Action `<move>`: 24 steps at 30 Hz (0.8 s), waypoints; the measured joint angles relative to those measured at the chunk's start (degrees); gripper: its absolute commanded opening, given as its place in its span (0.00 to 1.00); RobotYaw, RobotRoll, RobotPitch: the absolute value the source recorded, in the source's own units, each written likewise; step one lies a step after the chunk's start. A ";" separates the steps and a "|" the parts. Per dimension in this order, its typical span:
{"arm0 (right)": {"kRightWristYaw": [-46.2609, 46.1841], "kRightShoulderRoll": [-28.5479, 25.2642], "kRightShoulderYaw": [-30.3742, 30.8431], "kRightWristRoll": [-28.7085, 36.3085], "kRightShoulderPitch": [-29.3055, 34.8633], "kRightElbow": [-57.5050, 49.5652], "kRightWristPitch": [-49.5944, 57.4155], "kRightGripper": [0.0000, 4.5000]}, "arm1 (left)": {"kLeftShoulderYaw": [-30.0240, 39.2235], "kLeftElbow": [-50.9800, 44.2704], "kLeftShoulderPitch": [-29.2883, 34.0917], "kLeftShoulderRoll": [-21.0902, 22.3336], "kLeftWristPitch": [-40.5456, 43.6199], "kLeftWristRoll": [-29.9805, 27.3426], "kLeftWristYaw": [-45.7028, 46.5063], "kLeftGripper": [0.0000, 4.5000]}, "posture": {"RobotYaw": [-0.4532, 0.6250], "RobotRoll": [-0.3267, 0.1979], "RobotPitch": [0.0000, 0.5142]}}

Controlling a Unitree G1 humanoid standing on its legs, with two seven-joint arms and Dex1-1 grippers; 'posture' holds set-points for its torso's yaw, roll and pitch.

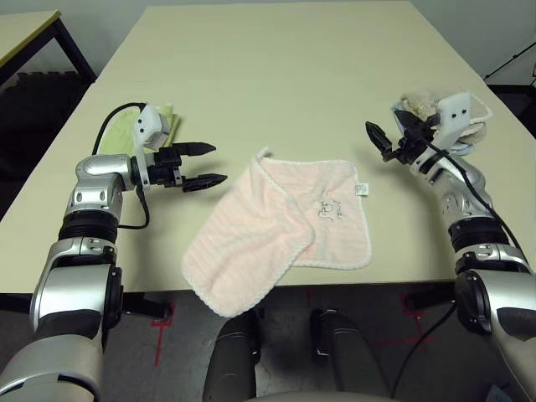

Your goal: Fold the towel and set it aside.

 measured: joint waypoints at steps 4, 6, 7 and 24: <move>5.07 -1.96 3.92 -1.97 -3.67 1.03 10.56 1.00 | -0.43 2.25 -0.98 0.05 -2.72 1.19 -0.27 0.99 | 0.46 0.62 0.29; 6.86 -2.46 5.85 -3.12 -5.99 2.23 16.60 1.00 | -0.69 2.59 -1.97 0.05 -2.99 1.51 -0.60 0.99 | 0.47 0.62 0.29; 7.66 -2.75 6.98 -3.77 -7.32 2.88 18.99 1.00 | -0.69 2.70 -2.44 0.06 -2.99 1.54 -0.71 0.99 | 0.47 0.62 0.29; 14.42 -1.95 18.15 -13.64 -13.43 4.44 30.05 1.00 | -0.60 3.08 -3.77 -0.12 -0.46 1.38 -1.93 0.99 | 0.46 0.62 0.33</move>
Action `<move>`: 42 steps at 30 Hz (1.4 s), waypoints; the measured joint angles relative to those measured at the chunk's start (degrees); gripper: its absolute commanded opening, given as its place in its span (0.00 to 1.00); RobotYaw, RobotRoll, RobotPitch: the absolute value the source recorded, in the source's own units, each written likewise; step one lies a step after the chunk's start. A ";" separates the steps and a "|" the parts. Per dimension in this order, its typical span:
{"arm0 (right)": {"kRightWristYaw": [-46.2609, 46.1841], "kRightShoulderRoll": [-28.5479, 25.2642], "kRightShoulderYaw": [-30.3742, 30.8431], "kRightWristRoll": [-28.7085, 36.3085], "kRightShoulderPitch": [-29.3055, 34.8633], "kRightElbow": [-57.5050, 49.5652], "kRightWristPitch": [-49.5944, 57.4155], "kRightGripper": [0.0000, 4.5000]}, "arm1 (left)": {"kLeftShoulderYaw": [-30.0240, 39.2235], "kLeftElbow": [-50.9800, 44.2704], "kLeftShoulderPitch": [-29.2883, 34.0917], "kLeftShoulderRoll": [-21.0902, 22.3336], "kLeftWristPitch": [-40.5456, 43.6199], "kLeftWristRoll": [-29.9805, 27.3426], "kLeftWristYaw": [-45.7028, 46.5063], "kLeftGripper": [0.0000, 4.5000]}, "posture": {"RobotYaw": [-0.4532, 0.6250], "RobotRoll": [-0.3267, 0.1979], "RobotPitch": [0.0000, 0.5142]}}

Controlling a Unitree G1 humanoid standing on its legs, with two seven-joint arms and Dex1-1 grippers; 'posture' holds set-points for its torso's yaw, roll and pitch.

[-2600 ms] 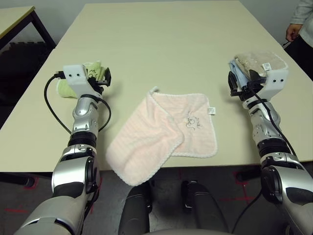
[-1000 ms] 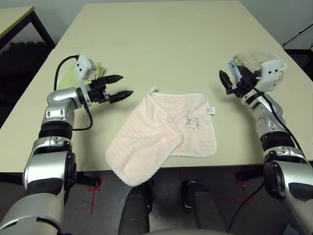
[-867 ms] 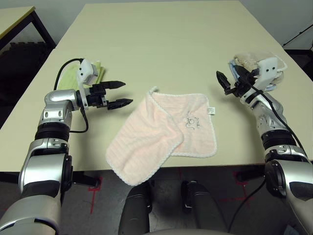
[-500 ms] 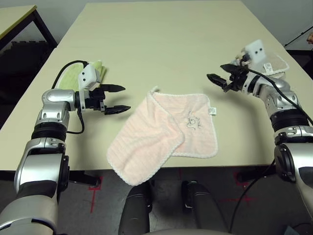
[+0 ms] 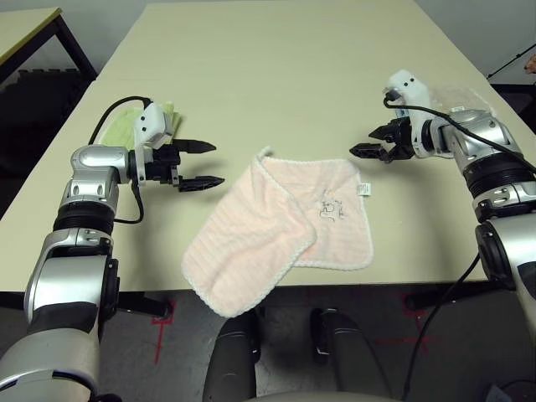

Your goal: Fold the towel and set it aside.

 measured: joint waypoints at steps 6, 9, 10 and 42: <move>-1.20 1.14 1.90 -2.41 -1.41 1.83 0.12 1.00 | 0.06 -1.10 0.01 -0.01 0.82 -0.14 -0.01 0.99 | 0.47 0.62 0.35; -2.32 1.77 2.45 -3.92 -2.08 3.92 -0.08 1.00 | 0.35 -1.63 0.13 -0.10 1.19 -0.50 -0.01 0.99 | 0.47 0.62 0.34; -2.59 1.86 2.67 -4.51 -2.22 4.57 -0.33 1.00 | 0.41 -1.96 0.29 -0.13 1.31 -0.69 0.00 0.99 | 0.47 0.62 0.34; -0.51 2.45 -0.30 -4.32 -3.75 5.48 2.06 0.24 | 0.40 -3.52 1.17 -0.19 3.09 -1.09 0.02 1.00 | 0.45 0.62 0.33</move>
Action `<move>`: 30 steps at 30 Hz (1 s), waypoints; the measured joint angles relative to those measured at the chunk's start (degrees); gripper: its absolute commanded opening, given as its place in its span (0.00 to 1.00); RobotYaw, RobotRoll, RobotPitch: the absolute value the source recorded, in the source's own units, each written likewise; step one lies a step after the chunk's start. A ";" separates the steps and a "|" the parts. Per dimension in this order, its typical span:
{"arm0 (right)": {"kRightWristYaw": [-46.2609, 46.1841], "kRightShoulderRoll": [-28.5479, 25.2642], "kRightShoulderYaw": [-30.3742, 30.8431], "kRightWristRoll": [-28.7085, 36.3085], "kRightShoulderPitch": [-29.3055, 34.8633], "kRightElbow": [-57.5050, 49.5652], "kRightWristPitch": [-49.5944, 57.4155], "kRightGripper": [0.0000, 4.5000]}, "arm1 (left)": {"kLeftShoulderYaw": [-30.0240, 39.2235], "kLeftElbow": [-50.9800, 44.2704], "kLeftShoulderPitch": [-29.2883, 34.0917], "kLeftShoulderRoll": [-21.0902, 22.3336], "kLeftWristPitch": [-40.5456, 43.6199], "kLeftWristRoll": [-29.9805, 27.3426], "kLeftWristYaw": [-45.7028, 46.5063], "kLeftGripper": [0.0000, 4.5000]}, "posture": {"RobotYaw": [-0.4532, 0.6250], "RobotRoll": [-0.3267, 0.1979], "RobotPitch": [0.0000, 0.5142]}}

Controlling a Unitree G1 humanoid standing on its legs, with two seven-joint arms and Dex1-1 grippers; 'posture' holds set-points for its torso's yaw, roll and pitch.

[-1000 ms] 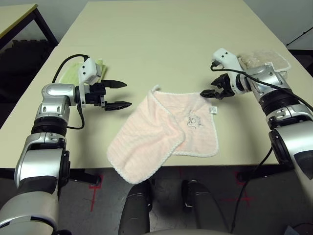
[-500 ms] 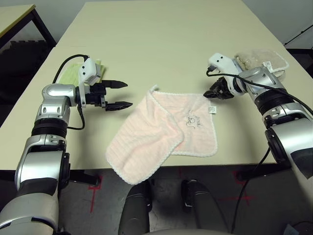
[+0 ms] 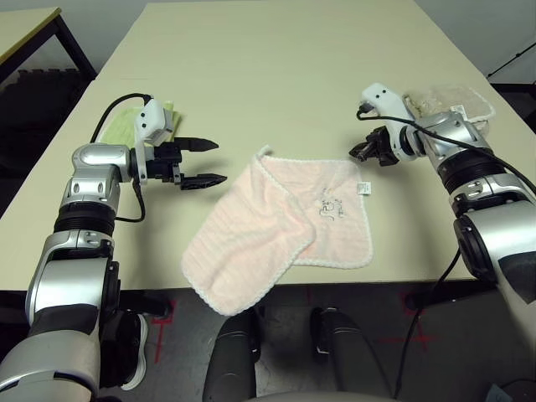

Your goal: Fold the towel and set it aside.

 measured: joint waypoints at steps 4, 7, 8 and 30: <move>0.33 0.00 0.68 -0.64 -0.17 0.02 0.19 0.57 | -0.01 0.23 -0.87 -0.32 0.04 0.01 0.00 1.00 | 0.44 0.62 0.36; 0.98 0.13 1.82 -1.35 -0.61 0.16 0.11 0.83 | -0.01 0.23 -1.52 -0.52 0.15 0.00 -0.01 1.00 | 0.44 0.62 0.36; 0.97 0.28 2.05 -1.44 -0.67 0.30 -0.03 0.89 | -0.01 0.23 -1.52 -0.61 0.18 0.00 -0.01 1.00 | 0.45 0.62 0.37; -1.54 3.42 2.79 -4.62 -0.75 5.24 -5.31 0.37 | 0.00 -2.10 0.35 -1.38 1.89 -0.04 0.03 1.00 | 0.46 0.62 0.39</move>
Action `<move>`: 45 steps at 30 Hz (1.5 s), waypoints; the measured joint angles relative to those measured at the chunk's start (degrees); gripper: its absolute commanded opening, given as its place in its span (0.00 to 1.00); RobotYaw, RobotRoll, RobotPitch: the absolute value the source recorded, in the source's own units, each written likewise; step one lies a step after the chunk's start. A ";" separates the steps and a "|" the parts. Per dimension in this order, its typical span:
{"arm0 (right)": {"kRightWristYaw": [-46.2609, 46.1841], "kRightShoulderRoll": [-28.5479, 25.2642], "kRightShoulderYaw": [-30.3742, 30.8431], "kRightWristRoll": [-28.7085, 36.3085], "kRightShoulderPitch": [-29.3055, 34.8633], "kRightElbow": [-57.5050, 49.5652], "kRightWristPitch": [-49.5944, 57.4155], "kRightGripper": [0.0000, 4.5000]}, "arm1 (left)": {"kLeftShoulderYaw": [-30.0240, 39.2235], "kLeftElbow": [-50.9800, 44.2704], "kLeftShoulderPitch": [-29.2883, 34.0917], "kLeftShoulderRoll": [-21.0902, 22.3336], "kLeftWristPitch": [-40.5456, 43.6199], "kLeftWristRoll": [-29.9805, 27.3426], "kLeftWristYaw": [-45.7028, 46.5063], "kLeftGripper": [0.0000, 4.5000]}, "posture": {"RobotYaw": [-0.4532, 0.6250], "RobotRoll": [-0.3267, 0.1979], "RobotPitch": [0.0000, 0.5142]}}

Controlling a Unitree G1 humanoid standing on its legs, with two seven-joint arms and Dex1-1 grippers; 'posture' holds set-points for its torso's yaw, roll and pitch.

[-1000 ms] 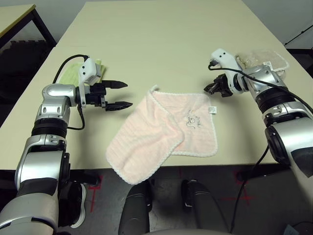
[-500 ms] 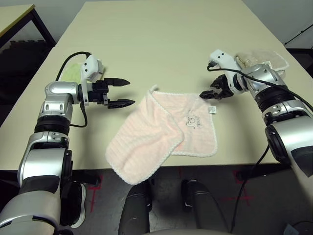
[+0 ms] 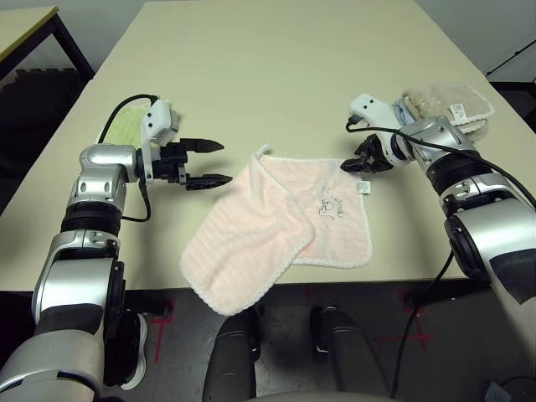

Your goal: Fold the towel and set it aside.

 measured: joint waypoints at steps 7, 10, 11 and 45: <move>0.33 -0.09 -0.38 -0.10 -0.18 0.00 0.20 0.01 | 0.00 -0.01 0.11 0.02 0.21 0.00 0.00 1.00 | 0.45 0.62 0.38; 0.32 -0.33 -1.38 1.04 -0.18 -0.01 0.90 0.01 | 0.00 -0.01 0.11 0.06 0.25 0.00 0.00 1.00 | 0.45 0.62 0.37; 0.24 -0.40 -2.87 2.07 -0.18 -0.08 1.01 0.01 | 0.00 -0.01 0.11 0.07 0.27 0.00 0.00 1.00 | 0.45 0.62 0.37; -17.98 -0.64 -22.55 17.00 -21.26 0.26 -67.33 0.01 | 3.52 -0.27 -5.13 -9.19 7.28 -4.89 13.02 1.00 | 0.45 0.62 0.32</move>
